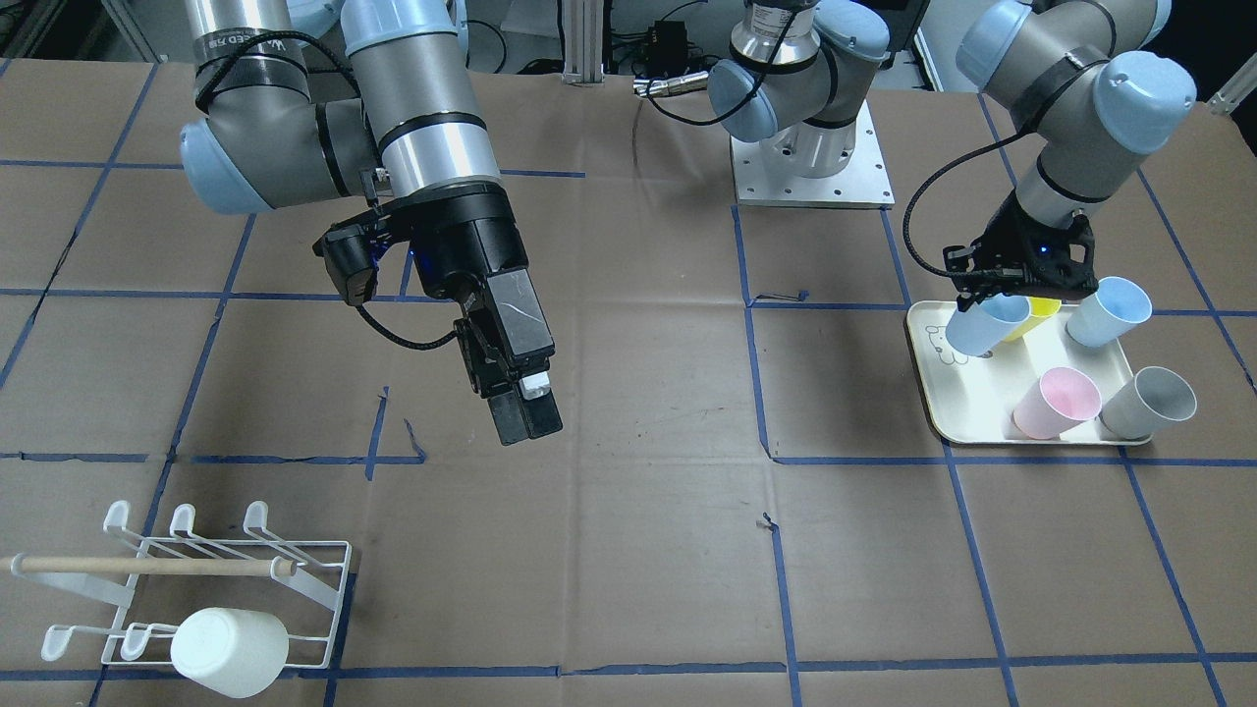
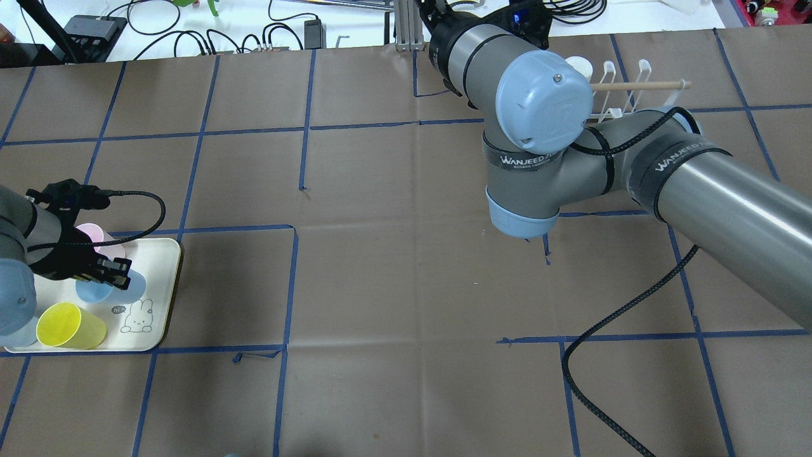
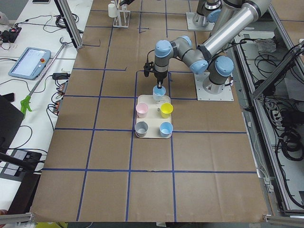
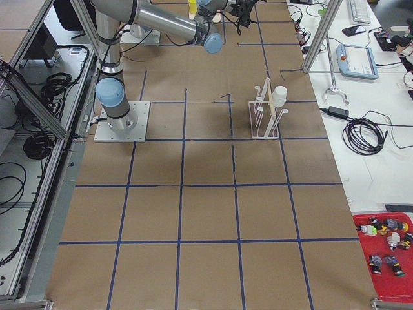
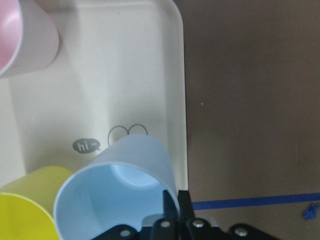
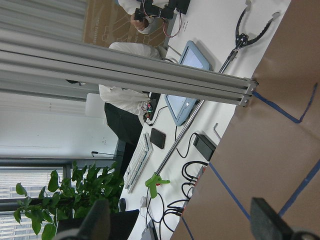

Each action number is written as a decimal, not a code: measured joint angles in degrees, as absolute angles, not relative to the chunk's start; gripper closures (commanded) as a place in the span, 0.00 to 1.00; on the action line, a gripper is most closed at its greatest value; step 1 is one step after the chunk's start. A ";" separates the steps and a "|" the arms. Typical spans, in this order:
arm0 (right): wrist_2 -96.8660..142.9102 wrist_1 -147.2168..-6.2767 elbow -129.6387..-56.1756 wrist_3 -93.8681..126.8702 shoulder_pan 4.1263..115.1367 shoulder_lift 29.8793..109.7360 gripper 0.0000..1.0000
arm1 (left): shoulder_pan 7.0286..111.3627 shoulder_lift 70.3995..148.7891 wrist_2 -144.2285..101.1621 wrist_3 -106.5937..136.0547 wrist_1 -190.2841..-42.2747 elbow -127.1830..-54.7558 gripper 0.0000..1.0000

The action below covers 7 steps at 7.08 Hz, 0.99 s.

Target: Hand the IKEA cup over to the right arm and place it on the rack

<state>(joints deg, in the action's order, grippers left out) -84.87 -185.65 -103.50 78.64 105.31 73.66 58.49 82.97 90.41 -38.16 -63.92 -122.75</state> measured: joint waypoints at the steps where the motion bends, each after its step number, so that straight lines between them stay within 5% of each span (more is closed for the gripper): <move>1: -84.84 -185.94 -103.80 78.80 105.31 73.65 0.00 | 59.88 83.65 90.46 -37.61 -69.77 -116.16 1.00; 4: -84.87 -186.69 -104.02 78.95 105.33 73.76 0.00 | 62.49 90.92 90.24 -37.72 -84.89 -94.27 1.00; 7: -84.90 -189.35 -107.29 82.56 105.13 75.25 0.00 | 65.32 96.56 81.28 -41.21 -81.72 -87.35 1.00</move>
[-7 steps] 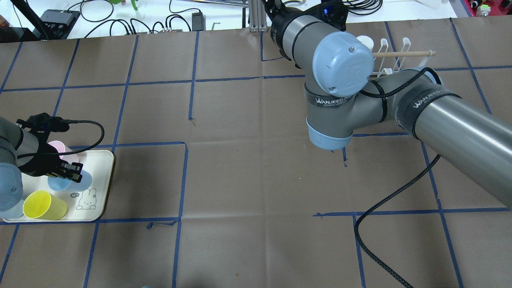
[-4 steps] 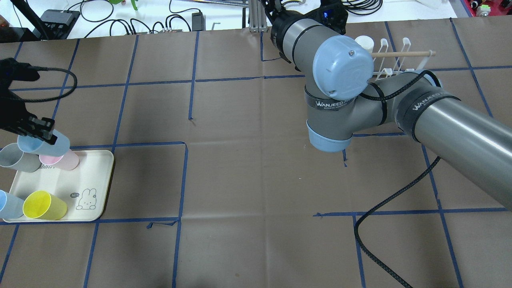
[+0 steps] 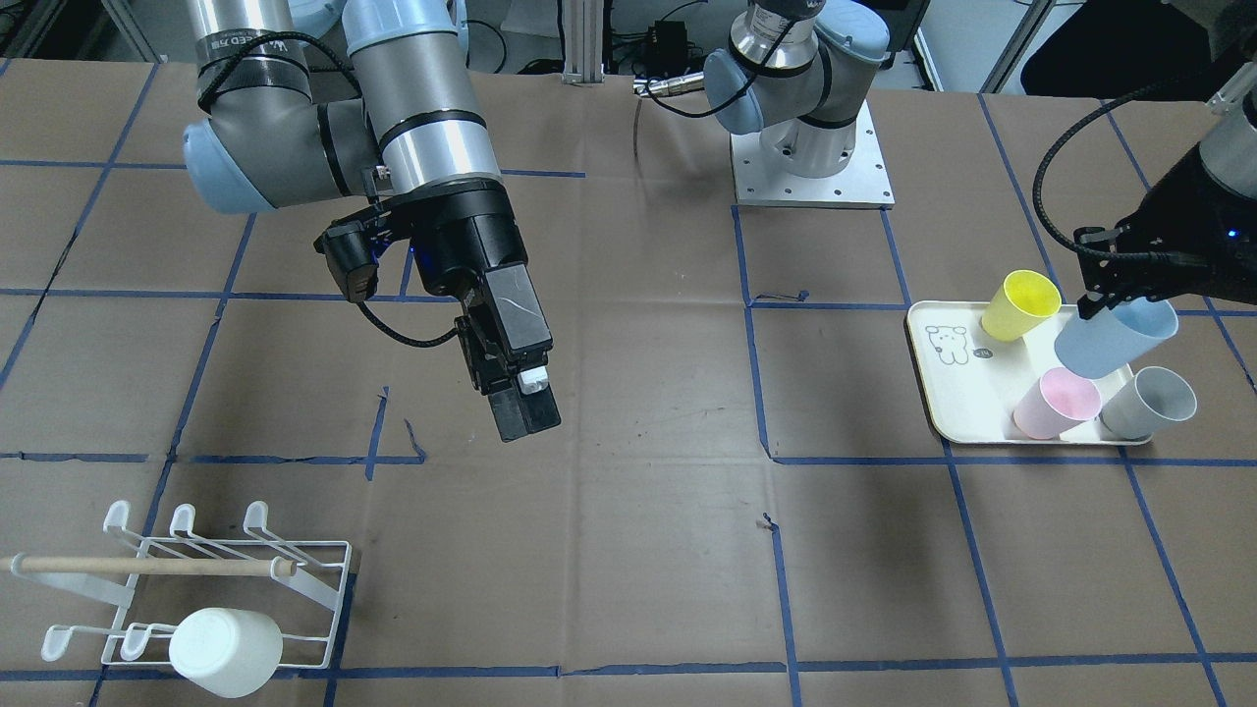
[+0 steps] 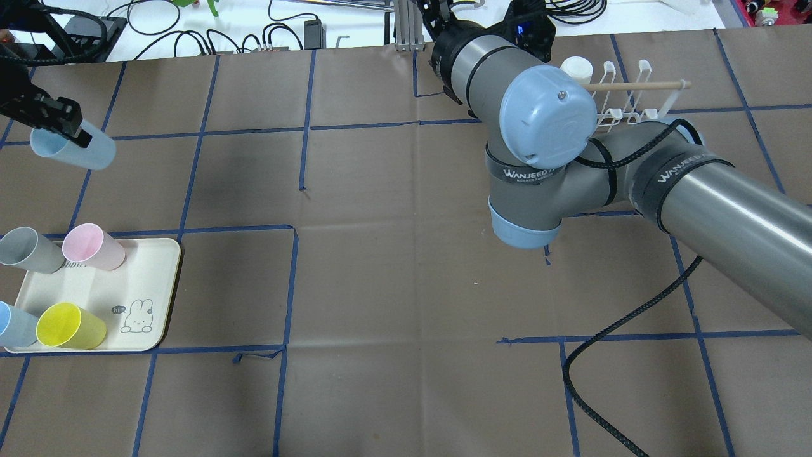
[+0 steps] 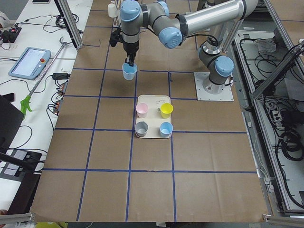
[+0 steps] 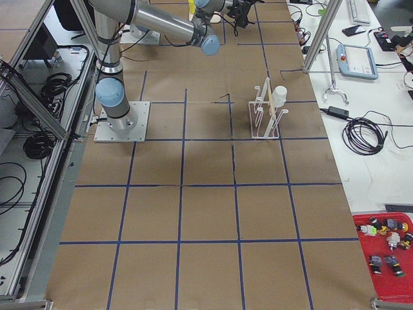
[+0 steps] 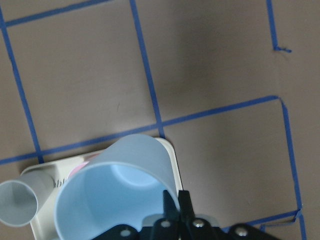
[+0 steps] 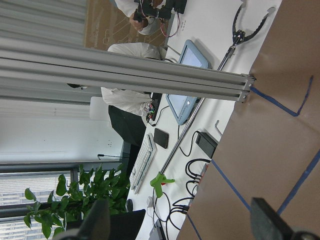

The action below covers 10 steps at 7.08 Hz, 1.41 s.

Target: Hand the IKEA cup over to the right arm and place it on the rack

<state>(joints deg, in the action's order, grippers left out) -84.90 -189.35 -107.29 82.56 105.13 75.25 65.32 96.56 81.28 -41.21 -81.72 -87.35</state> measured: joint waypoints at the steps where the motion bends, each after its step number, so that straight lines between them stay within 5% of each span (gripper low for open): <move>1: -84.77 -192.11 -111.04 84.64 104.68 77.01 0.00 | 65.49 97.52 74.07 -43.65 -77.12 -87.70 1.00; 4: -81.67 -194.71 -118.10 88.54 103.65 81.06 0.00 | 65.71 98.17 48.96 -53.60 -65.86 -92.27 1.00; 10: -74.11 -194.86 -118.53 88.95 101.69 80.93 0.00 | 72.74 98.30 21.95 -74.95 -60.36 -105.79 0.99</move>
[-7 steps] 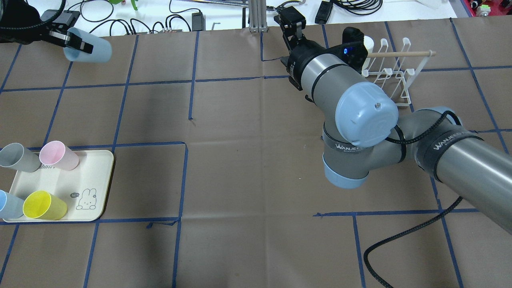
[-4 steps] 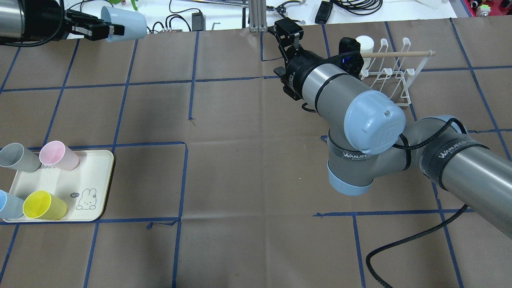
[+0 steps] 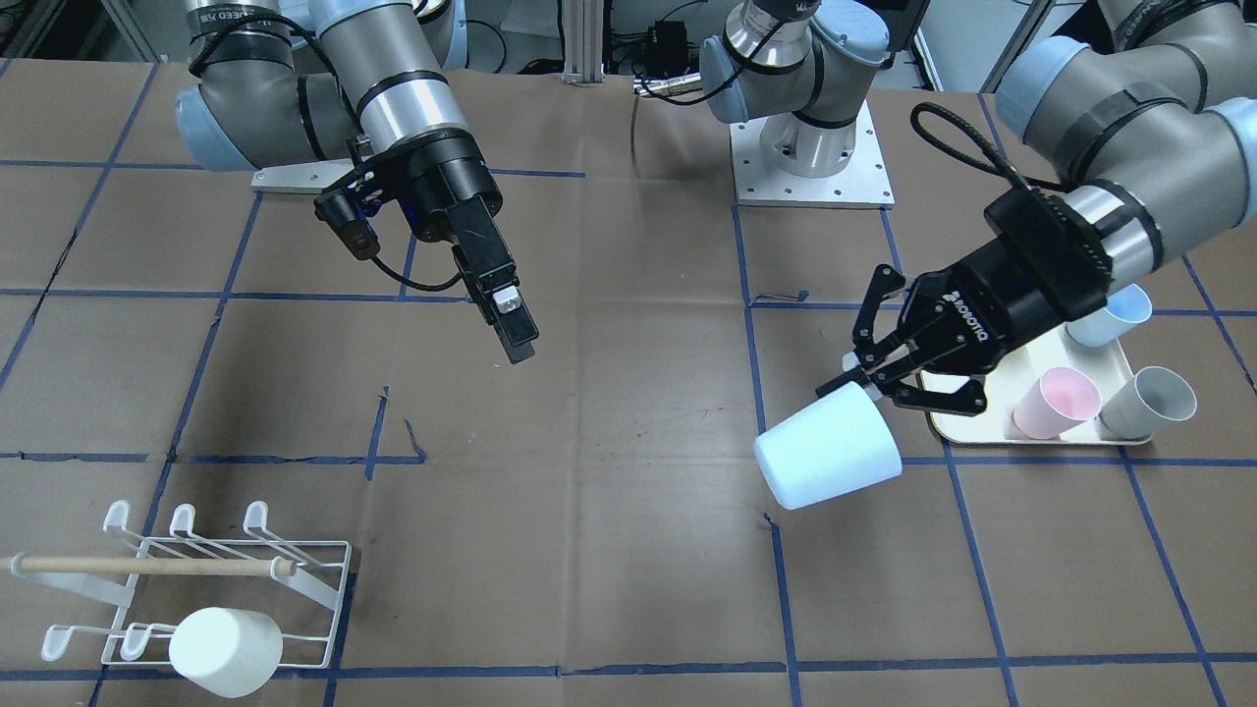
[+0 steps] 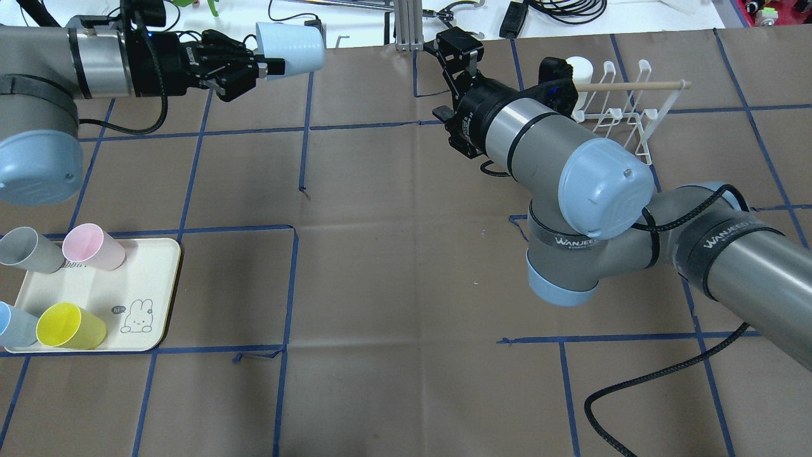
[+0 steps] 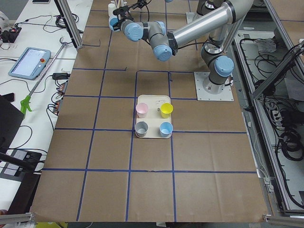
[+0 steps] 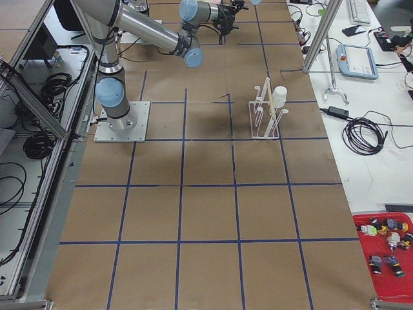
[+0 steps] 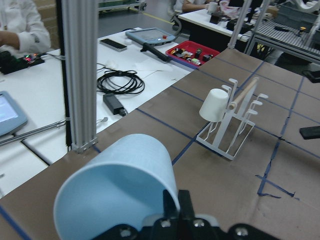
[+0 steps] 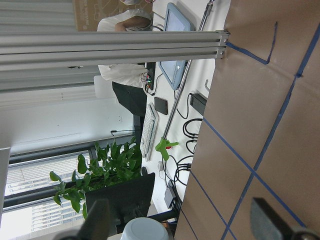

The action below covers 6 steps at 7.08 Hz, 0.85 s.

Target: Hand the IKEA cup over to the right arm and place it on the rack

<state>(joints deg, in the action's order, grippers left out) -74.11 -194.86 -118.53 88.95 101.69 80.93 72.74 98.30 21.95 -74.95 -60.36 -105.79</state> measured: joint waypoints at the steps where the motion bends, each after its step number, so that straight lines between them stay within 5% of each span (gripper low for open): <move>1: -74.10 -194.86 -118.68 89.15 101.33 80.91 0.00 | 73.10 98.71 19.05 -76.87 -59.99 -107.87 0.98; 6: -72.57 -194.70 -117.59 89.21 101.13 77.01 0.01 | 80.84 105.15 15.08 -67.08 -42.39 -108.86 0.98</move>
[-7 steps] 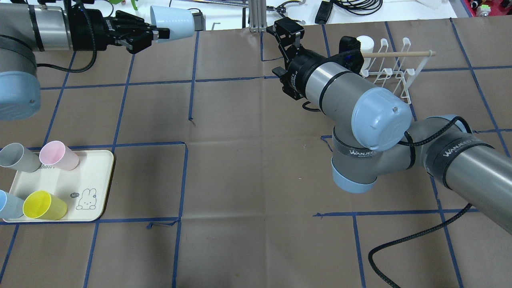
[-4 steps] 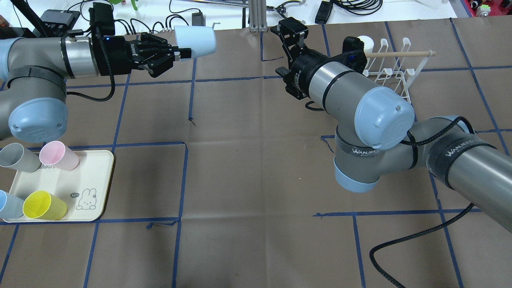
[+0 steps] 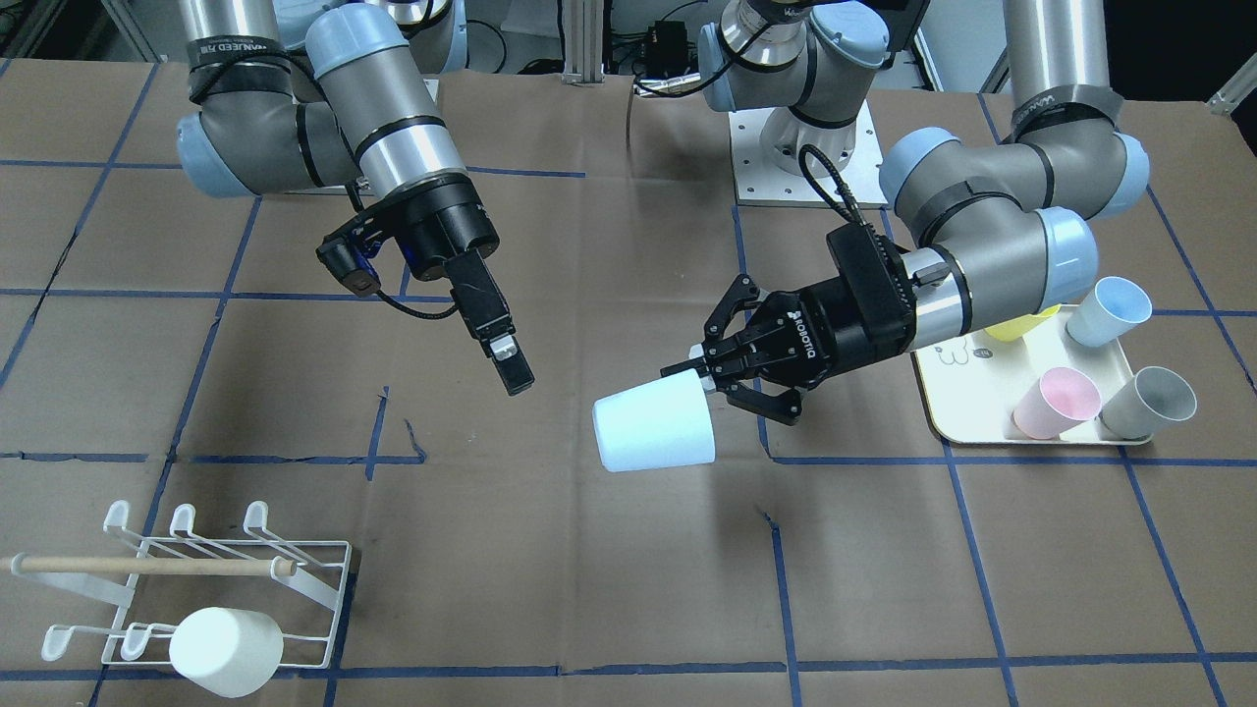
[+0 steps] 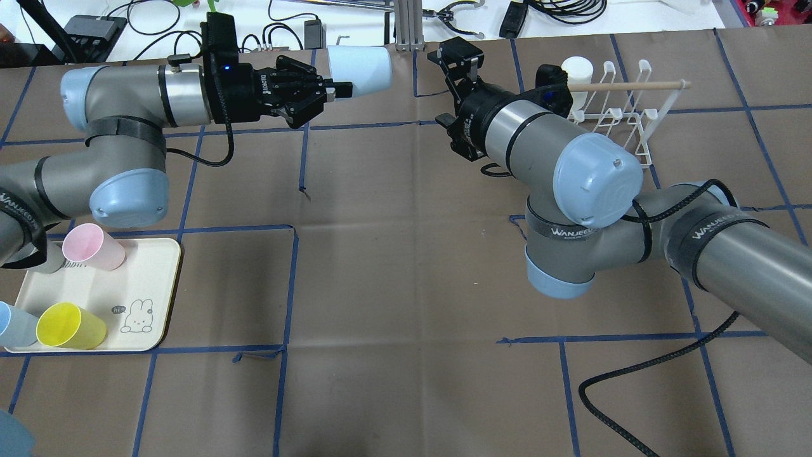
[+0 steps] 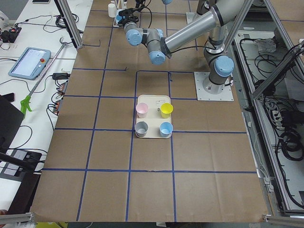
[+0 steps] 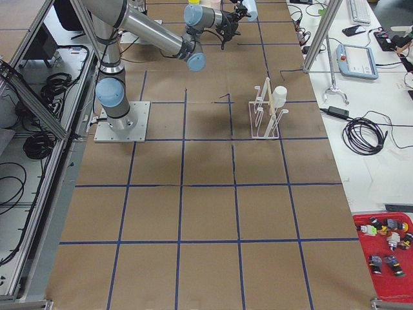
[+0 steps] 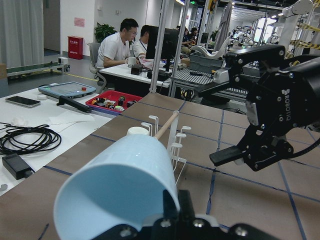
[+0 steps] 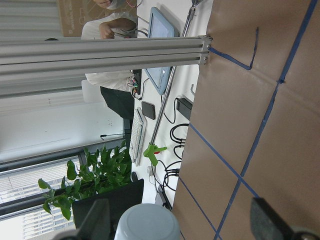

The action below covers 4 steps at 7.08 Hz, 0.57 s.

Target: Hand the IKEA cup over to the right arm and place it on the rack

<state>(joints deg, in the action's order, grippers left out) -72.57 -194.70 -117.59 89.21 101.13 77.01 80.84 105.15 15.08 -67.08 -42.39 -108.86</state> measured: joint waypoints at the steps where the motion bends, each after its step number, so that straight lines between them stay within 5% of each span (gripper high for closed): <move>1: -72.03 -194.75 -117.16 89.28 101.51 76.40 0.01 | 82.03 106.59 15.35 -62.18 -36.06 -109.12 0.98; 4: -72.42 -194.50 -115.31 90.74 102.08 75.77 0.01 | 83.15 109.33 16.12 -49.97 -22.62 -109.51 0.98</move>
<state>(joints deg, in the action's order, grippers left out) -72.42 -194.50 -115.31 90.74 102.08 75.77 83.15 109.33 16.12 -49.97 -22.62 -109.51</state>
